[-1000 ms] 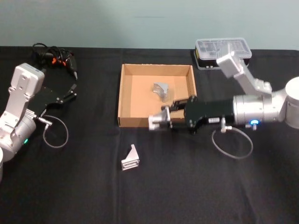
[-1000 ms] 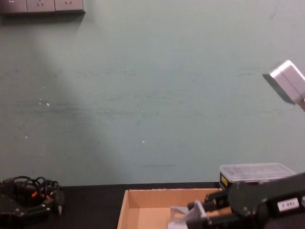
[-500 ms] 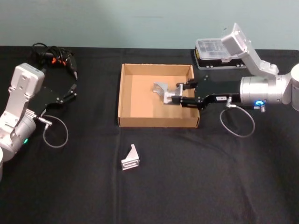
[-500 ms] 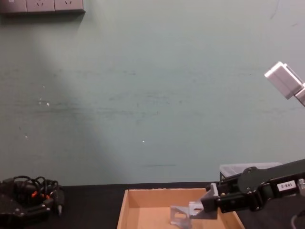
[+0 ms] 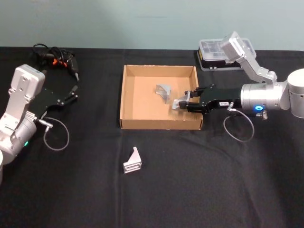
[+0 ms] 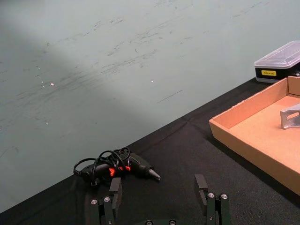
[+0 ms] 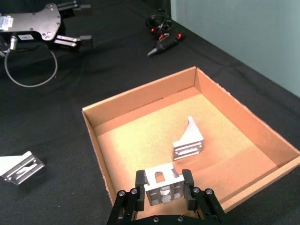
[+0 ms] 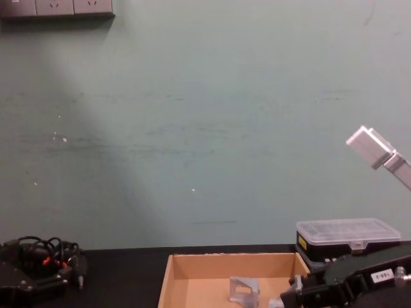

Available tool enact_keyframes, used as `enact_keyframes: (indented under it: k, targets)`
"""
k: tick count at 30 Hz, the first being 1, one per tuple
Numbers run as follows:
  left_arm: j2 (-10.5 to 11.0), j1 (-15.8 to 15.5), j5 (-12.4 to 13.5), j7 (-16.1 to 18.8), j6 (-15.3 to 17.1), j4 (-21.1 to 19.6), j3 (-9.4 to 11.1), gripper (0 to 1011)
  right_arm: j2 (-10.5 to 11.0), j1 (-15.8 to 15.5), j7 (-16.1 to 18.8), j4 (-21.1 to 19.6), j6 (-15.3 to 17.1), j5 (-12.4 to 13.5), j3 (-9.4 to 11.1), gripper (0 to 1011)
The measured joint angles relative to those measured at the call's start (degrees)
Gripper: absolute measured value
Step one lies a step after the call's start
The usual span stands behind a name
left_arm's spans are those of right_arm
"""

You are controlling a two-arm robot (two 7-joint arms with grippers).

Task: Use one hand to pick up the angle iron from the table and place it into the box.

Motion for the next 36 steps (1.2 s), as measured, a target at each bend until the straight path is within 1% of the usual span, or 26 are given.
enact_keyframes:
  k: [6, 9, 11, 18, 21, 23, 24, 26, 28, 29, 30, 32, 34, 36]
  targets:
    - [0.0, 0.0, 0.0, 0.0, 0.0, 0.0, 0.0, 1011, -1.3, -0.1, 0.0, 1.8, -0.3, -1.1, 0.2, 474]
    - [0.0, 0.0, 0.0, 0.0, 0.0, 0.0, 0.0, 1011, -1.8, -0.1, -0.2, 2.5, -1.2, -1.9, 0.4, 474]
    - [0.0, 0.0, 0.0, 0.0, 0.0, 0.0, 0.0, 1011, -2.0, -0.1, -0.3, 2.7, -1.7, -2.2, 0.5, 474]
    - [0.0, 0.0, 0.0, 0.0, 0.0, 0.0, 0.0, 1011, -2.0, -0.1, -0.3, 2.7, -1.6, -2.2, 0.5, 474]
    - [0.0, 0.0, 0.0, 0.0, 0.0, 0.0, 0.0, 1011, -2.0, -0.1, -0.3, 2.7, -1.6, -2.2, 0.5, 533]
    - [0.0, 0.0, 0.0, 0.0, 0.0, 0.0, 0.0, 1011, -1.9, -0.1, -0.3, 2.6, -1.6, -2.1, 0.4, 612]
    - [0.0, 0.0, 0.0, 0.0, 0.0, 0.0, 0.0, 1011, -1.9, -0.1, -0.3, 2.6, -1.6, -2.1, 0.4, 628]
    - [0.0, 0.0, 0.0, 0.0, 0.0, 0.0, 0.0, 1011, -1.9, -0.1, -0.3, 2.6, -1.5, -2.0, 0.4, 712]
    - [0.0, 0.0, 0.0, 0.0, 0.0, 0.0, 0.0, 1011, -1.9, -0.1, -0.3, 2.6, -1.5, -2.0, 0.4, 739]
    - [0.0, 0.0, 0.0, 0.0, 0.0, 0.0, 0.0, 1011, -1.9, -0.1, -0.3, 2.6, -1.5, -2.0, 0.4, 768]
    - [0.0, 0.0, 0.0, 0.0, 0.0, 0.0, 0.0, 1011, -1.9, -0.1, -0.3, 2.6, -1.5, -2.0, 0.4, 820]
    - [0.0, 0.0, 0.0, 0.0, 0.0, 0.0, 0.0, 1011, -1.9, -0.1, -0.3, 2.5, -1.4, -2.0, 0.4, 870]
    - [0.0, 0.0, 0.0, 0.0, 0.0, 0.0, 0.0, 1011, -1.9, -0.1, -0.3, 2.5, -1.4, -2.0, 0.4, 941]
    - [0.0, 0.0, 0.0, 0.0, 0.0, 0.0, 0.0, 1011, -1.9, -0.1, -0.3, 2.5, -1.4, -1.9, 0.4, 970]
